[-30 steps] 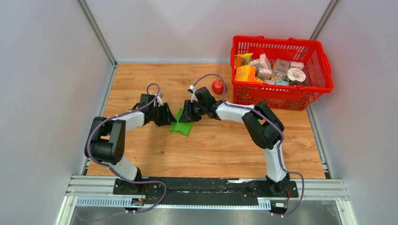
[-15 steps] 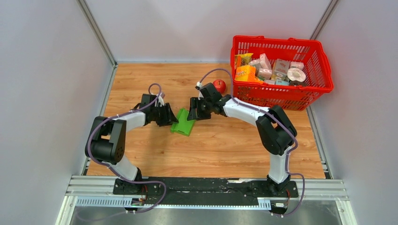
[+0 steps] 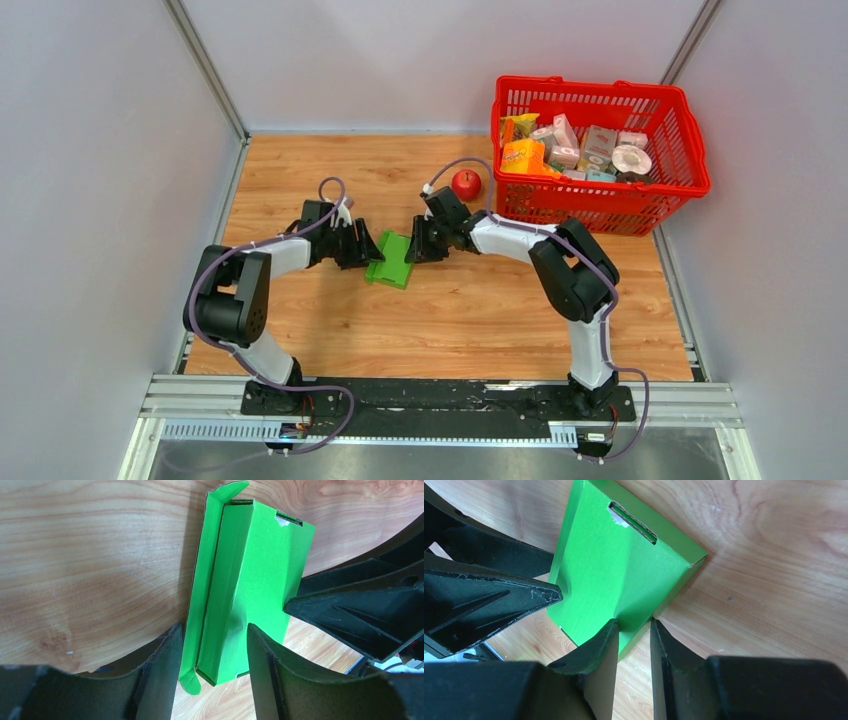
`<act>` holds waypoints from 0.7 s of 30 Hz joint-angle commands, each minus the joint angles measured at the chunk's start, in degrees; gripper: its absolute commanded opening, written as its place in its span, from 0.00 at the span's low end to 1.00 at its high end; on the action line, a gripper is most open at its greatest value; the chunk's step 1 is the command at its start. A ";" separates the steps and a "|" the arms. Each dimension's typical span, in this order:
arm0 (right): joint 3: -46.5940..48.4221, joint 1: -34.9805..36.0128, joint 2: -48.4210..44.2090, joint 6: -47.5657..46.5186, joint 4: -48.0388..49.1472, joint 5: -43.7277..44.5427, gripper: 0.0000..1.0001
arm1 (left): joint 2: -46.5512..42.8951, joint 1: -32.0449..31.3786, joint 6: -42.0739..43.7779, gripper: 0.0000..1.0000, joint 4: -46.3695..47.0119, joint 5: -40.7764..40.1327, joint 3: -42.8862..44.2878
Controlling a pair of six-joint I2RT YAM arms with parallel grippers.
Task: Fold the paper box
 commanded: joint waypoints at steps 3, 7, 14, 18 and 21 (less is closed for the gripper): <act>-4.42 -0.26 0.42 1.78 4.75 2.58 0.26 | 2.77 -0.40 0.93 0.54 1.76 4.60 1.69; -7.66 -0.26 -0.10 2.83 6.24 3.37 0.21 | 1.20 -0.75 -0.47 0.43 4.83 6.19 0.73; -12.93 -0.26 -1.07 5.47 12.48 1.27 0.18 | -0.66 -4.61 -0.12 0.44 3.53 6.01 2.74; -15.75 -0.26 -1.86 8.28 17.57 0.30 0.17 | -0.65 -7.77 0.15 0.42 2.29 4.61 4.59; -18.29 -0.26 -3.18 9.25 19.95 0.47 0.15 | -2.15 -9.36 -1.34 0.41 2.99 3.90 4.16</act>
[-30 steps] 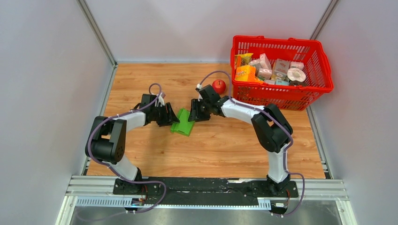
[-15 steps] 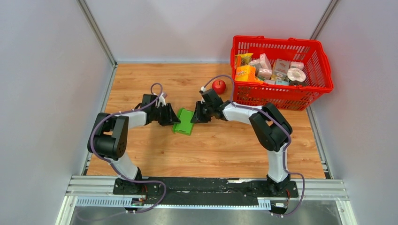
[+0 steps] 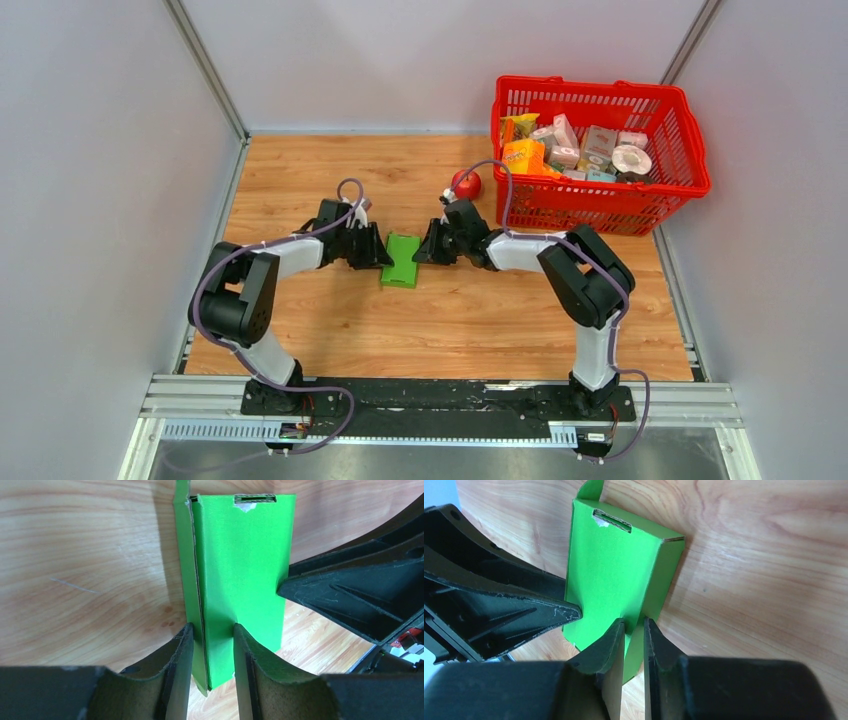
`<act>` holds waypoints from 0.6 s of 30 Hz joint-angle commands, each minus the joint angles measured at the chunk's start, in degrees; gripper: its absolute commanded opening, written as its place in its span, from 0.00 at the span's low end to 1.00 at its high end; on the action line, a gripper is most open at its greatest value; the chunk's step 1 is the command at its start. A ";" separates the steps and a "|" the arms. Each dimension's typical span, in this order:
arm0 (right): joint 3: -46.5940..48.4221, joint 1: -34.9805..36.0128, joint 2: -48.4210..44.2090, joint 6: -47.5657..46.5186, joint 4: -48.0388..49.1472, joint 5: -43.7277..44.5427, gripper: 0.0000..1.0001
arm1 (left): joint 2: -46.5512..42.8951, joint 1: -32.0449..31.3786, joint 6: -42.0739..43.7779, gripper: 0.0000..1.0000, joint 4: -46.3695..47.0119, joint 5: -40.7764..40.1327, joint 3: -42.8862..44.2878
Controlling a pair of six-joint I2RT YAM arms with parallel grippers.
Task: Fold the paper box
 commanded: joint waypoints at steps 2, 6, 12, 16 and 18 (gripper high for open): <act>-6.24 1.05 -0.58 2.54 1.99 1.85 0.15 | -5.58 -4.33 -3.06 0.40 5.04 4.69 1.79; -9.76 1.14 -2.43 3.25 5.06 3.00 0.15 | -9.37 -5.74 -4.90 0.40 5.40 3.55 1.70; -13.46 1.22 -3.22 4.57 7.88 3.79 0.17 | -8.76 -9.77 -6.49 0.42 5.58 2.67 4.07; -14.86 1.22 -4.10 4.39 8.94 3.79 0.19 | -6.74 -11.80 -6.58 0.42 5.32 1.26 5.22; -15.65 1.22 -4.54 4.22 9.11 3.88 0.20 | -6.21 -12.51 -6.66 0.42 5.05 0.65 5.83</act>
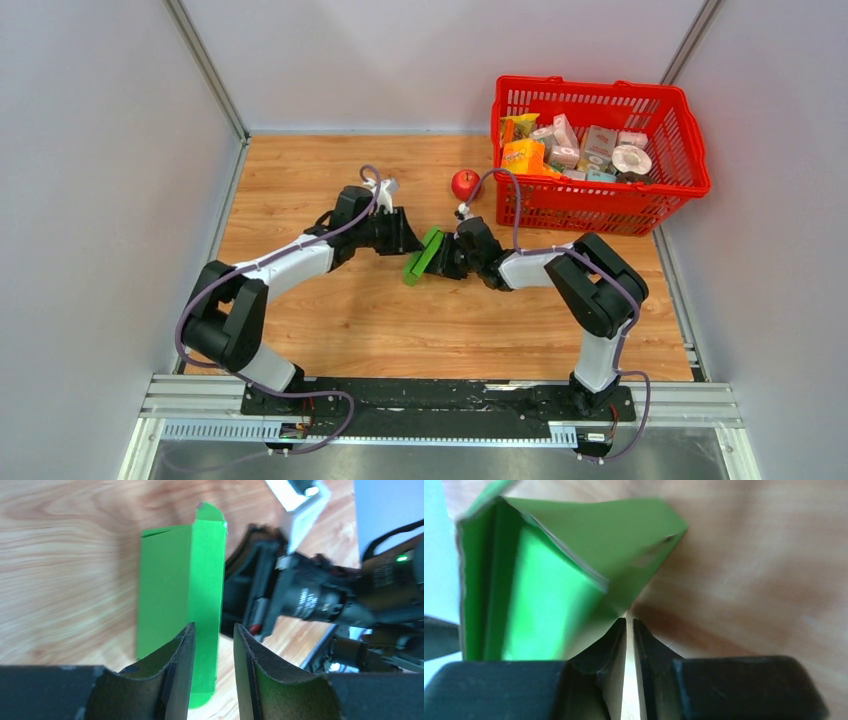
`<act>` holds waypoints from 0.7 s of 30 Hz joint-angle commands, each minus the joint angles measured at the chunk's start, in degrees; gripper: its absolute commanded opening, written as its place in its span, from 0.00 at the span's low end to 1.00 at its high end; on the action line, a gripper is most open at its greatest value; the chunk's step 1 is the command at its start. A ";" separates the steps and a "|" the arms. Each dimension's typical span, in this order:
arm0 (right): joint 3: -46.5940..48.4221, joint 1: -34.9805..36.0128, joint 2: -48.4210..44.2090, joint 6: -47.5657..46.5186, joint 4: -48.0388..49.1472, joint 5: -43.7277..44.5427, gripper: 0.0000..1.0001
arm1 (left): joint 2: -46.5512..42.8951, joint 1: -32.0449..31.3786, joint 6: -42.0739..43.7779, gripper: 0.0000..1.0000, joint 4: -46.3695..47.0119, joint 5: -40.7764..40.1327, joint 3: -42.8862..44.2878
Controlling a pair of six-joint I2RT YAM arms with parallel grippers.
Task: Fold the paper box
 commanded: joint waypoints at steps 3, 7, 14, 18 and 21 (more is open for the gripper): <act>-3.98 1.79 -0.28 0.87 -2.34 -0.38 0.22 | 3.13 -4.43 -1.58 0.42 2.47 1.52 3.04; -3.46 1.97 -1.86 -1.32 -5.41 1.11 0.25 | 2.96 -4.52 -0.52 0.43 1.07 -0.23 3.22; -3.90 1.88 -3.63 -1.59 -5.41 1.12 0.27 | -1.52 -4.43 2.81 0.52 -3.75 -2.44 3.65; -2.94 1.79 -3.54 -4.04 -7.77 0.67 0.27 | -7.05 -4.43 8.26 0.55 -12.98 -9.98 4.98; -1.10 1.71 -5.20 -8.77 -11.81 0.76 0.31 | -11.63 -4.43 10.73 0.58 -18.27 -16.31 3.49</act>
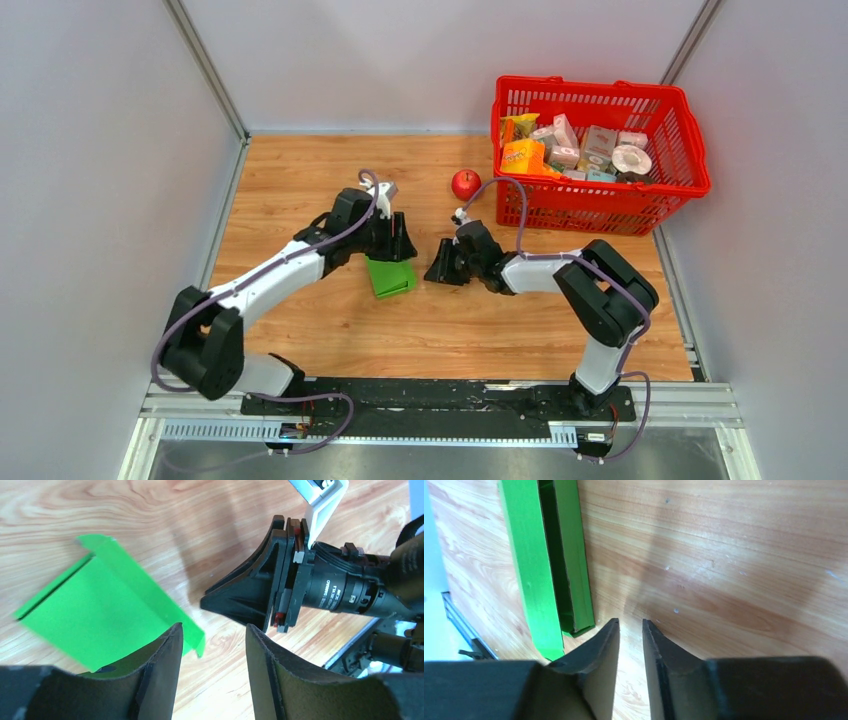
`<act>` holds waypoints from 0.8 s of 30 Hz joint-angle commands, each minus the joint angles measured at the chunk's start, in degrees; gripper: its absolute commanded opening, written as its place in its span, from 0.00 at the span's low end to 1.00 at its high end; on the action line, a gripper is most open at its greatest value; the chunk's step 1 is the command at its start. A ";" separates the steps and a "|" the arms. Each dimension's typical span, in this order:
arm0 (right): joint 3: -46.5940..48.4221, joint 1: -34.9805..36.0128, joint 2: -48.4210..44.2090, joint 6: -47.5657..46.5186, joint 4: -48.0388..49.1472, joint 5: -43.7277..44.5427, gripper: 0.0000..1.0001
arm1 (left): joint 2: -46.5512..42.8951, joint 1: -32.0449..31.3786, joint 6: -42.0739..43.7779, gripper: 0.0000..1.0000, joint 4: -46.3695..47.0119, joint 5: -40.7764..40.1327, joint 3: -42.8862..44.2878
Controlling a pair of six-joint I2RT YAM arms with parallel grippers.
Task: Fold the paper box
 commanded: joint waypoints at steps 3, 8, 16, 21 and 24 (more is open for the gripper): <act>5.08 -0.22 -3.79 -10.75 -12.60 0.98 0.39 | -8.94 0.25 5.88 0.49 -7.19 -11.31 -2.15; 11.41 -0.22 -5.38 -14.63 -19.46 0.63 0.56 | -5.43 0.42 4.39 0.39 -2.45 -11.32 -5.05; 19.23 -1.53 -1.00 -16.92 -20.01 -8.22 0.64 | 1.08 0.43 4.21 0.33 1.51 -12.27 -5.84; 25.30 -2.41 6.39 -17.62 -20.35 -16.32 0.64 | 0.82 0.51 3.95 0.31 2.83 -12.46 -8.22; 26.45 -2.33 10.34 -17.09 -18.95 -18.01 0.64 | 0.38 0.51 4.38 0.31 2.57 -12.81 -8.66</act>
